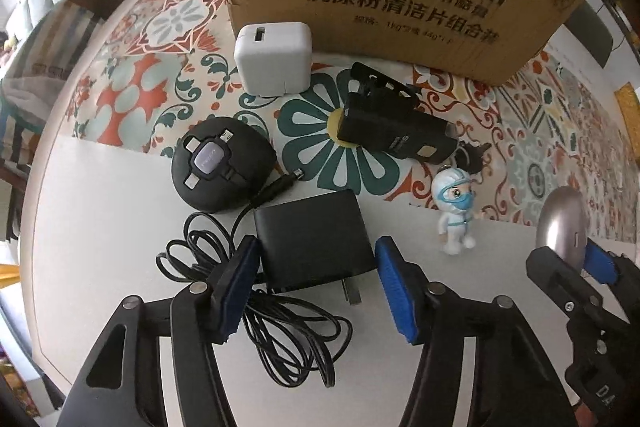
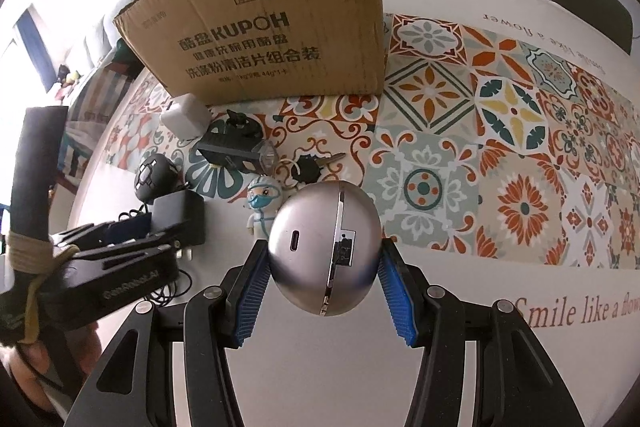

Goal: Organize rigid objects
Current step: 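Grasp the black power adapter with the left gripper while the right gripper holds the speaker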

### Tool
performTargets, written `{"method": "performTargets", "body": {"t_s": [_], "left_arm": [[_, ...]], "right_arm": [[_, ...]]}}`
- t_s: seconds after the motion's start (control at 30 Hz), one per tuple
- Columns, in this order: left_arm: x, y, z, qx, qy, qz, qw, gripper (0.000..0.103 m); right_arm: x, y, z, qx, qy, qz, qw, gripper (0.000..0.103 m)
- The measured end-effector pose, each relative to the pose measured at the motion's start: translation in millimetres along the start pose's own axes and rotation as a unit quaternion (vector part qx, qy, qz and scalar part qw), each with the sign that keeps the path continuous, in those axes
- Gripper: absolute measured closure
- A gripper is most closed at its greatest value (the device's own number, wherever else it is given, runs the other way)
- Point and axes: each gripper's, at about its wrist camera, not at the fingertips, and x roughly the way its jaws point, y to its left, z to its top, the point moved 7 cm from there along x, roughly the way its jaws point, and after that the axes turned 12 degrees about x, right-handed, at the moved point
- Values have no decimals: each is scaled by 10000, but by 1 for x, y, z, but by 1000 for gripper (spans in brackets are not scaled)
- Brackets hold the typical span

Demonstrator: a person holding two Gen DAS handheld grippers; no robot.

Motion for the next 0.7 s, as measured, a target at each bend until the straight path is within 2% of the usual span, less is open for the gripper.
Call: {"method": "performTargets", "body": {"t_s": [0.17,0.37,0.47,0.7], "left_arm": [[11,-5,0,202,139,287,9993,42],[14,-4,5,162,31,129,9998,43],[11,-3,-1,110,-9,-114,9999,43],[-16,2,-15,170,-278,-266,9991,43]], "right_arm": [[1,1,-1,-28,-4,-27,10000,49],[3,4,-4,-31,35,-67,10000,49],[0,6,-6,-73,5,-110,9999,49],[-13,15,-10,-145,-65,-145,9998,49]]}}
